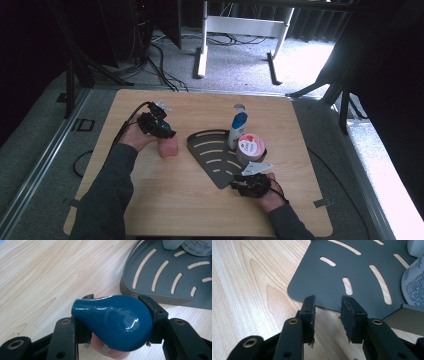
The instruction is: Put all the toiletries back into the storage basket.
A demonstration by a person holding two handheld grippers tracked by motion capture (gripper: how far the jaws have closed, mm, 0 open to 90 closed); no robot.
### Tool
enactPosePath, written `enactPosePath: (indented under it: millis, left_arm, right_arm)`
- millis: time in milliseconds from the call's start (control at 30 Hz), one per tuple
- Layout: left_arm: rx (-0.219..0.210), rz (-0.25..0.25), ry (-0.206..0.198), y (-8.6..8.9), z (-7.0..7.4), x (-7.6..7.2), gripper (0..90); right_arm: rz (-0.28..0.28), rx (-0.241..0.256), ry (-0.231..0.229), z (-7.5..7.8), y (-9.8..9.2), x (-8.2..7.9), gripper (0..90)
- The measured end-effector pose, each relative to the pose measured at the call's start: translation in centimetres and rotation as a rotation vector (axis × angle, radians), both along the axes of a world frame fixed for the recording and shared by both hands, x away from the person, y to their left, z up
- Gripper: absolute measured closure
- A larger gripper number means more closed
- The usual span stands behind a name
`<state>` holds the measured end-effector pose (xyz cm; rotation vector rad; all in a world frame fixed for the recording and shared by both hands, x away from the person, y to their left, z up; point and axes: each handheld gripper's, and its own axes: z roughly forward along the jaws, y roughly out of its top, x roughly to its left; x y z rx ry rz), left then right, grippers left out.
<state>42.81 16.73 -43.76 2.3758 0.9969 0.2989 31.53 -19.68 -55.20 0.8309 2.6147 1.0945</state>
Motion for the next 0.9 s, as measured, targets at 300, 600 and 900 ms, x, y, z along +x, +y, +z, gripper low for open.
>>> enactPosePath:
  millis: [300,600,900]
  left_arm:
    - [0.022,0.01,-0.002,-0.5,0.2,-0.2,50.3]
    - [0.034,0.019,0.007,-0.2,0.3,-0.4,51.2]
    - [0.009,0.041,-0.01,0.0,1.6,-0.9,51.3]
  right_arm:
    - [0.001,0.001,0.0,0.0,0.0,0.0,64.3]
    - [0.001,0.002,0.001,0.0,0.0,0.0,64.3]
    - [0.001,0.001,-0.001,0.0,0.0,0.0,64.3]
